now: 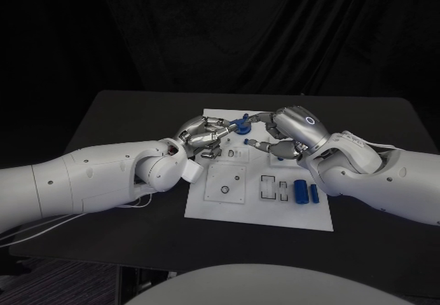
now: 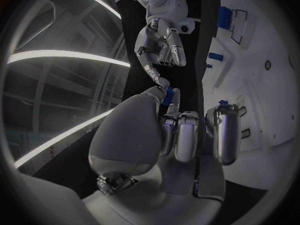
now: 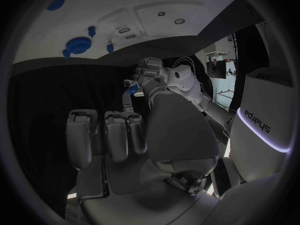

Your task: Assemble the parts on the task board

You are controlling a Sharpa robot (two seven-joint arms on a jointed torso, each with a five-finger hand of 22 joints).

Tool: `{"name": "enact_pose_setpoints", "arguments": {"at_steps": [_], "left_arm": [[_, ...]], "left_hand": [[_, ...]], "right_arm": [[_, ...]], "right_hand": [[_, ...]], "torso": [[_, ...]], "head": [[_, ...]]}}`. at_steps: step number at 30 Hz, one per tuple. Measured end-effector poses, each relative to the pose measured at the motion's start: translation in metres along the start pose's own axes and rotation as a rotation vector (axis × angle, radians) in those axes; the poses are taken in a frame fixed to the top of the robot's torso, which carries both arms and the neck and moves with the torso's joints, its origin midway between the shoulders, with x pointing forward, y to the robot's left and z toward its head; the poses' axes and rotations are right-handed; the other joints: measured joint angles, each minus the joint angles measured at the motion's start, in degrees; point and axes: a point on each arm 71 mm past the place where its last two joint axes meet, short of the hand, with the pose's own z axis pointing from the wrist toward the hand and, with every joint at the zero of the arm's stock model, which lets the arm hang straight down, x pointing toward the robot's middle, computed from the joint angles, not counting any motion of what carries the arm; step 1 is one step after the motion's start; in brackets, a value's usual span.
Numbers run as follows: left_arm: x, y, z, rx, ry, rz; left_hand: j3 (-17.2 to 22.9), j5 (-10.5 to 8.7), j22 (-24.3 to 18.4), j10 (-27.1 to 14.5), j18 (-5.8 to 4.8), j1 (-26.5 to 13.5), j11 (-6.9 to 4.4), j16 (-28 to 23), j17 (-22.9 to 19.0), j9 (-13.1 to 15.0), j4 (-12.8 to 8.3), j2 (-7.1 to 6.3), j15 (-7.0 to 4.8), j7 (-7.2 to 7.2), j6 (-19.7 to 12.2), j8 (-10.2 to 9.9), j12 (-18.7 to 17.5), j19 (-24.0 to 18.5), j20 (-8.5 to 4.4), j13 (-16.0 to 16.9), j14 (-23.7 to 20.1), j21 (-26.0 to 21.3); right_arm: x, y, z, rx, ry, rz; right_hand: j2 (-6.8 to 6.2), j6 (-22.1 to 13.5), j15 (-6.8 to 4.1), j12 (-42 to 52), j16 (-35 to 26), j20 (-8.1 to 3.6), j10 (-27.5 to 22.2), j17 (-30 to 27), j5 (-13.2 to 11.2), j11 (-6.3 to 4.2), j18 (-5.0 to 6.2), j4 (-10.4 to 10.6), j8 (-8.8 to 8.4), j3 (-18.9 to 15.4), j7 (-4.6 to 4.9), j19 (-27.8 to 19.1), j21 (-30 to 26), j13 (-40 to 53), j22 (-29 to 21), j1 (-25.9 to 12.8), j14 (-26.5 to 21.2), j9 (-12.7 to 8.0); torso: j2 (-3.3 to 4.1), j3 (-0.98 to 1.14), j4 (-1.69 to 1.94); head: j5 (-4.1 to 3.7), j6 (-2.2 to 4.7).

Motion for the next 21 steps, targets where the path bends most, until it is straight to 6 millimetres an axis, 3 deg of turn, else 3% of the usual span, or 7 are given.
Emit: {"name": "enact_pose_setpoints", "arguments": {"at_steps": [21], "left_arm": [[0.0053,0.0028,0.0023,-0.035,0.033,-0.039]], "left_hand": [[0.0,-0.31,0.0,0.0,-0.01,0.4,0.0,0.0,0.0,0.1,0.0,0.39,0.0,-0.03,-0.6,-0.1,0.0,-0.4,-0.01,0.0,0.0,-0.5]], "right_arm": [[0.0023,0.0073,0.0077,-0.002,-0.027,-0.018]], "right_hand": [[0.0,-1.4,0.4,0.0,0.0,0.41,0.0,0.0,0.0,0.4,0.0,1.4,1.44,-1.1,0.59,0.0,-0.6,0.0,0.0,0.0,0.0,0.5]], "torso": [[0.11,0.02,0.04]], "head": [[-0.06,0.0]]}}
